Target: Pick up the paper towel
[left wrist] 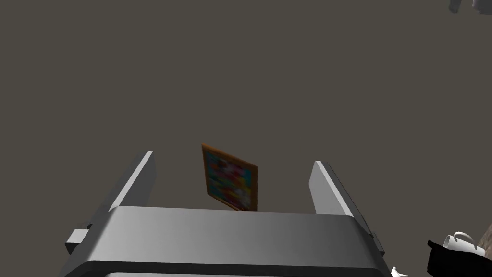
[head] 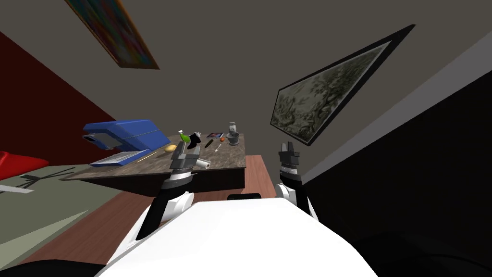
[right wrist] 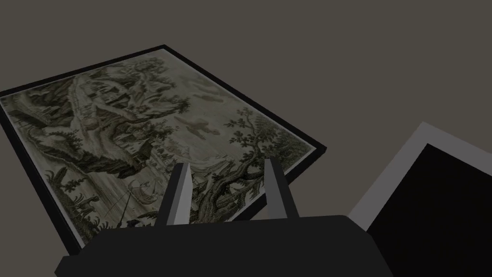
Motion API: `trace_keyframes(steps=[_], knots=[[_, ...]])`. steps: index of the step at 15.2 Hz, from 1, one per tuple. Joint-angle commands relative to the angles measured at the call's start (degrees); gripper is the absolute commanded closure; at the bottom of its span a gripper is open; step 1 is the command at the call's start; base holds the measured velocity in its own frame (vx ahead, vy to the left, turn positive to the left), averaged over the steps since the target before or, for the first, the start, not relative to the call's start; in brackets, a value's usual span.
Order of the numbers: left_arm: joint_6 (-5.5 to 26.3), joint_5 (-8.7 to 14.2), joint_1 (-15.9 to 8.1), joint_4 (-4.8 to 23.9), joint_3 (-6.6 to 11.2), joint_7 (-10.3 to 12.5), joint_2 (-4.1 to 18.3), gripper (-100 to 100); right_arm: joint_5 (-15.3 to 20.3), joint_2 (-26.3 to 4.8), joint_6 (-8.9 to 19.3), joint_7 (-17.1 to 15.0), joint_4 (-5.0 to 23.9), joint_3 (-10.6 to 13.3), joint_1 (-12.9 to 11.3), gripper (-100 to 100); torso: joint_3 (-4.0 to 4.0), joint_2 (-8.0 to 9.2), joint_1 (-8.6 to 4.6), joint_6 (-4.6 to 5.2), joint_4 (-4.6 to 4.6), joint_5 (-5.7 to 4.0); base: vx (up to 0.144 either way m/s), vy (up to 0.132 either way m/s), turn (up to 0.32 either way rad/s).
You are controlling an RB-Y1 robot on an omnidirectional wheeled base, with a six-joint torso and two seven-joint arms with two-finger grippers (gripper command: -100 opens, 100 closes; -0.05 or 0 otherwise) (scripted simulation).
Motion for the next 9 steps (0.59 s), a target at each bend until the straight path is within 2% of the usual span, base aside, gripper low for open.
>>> trace_keyframes(steps=[1, 3, 6, 9], knots=[[2.07, 0.85, 0.87, -0.17, 0.68, 0.01, 1.18, -100, 0.00, 0.00, 0.00, 0.00, 0.00, 0.00, 0.00, 0, 0.00, 0.00, 0.00, 0.00, 0.00, 0.00, -0.044, 0.082, -0.176], [5.13, 2.60, 2.71, -0.44, 1.99, -0.02, 3.06, -100, 0.00, 0.00, 0.00, 0.00, 0.00, 0.00, 0.00, 0, 0.01, 0.01, 0.01, -0.01, 0.00, 0.00, -0.051, 0.079, -0.295], [7.68, 3.55, 3.71, -0.58, 2.70, -0.04, 3.87, -100, 0.00, 0.00, 0.00, 0.00, 0.00, 0.00, 0.00, 0, 0.03, 0.05, -0.09, 0.00, 0.01, -0.01, -0.061, 0.043, -0.220], [11.51, 5.56, 5.83, -0.86, 4.19, -0.07, 5.26, -100, 0.00, 0.00, 0.00, 0.00, 0.00, 0.00, 0.01, 0, -0.01, -0.02, -0.04, -0.02, 0.00, 0.00, -0.047, 0.062, -0.195]])
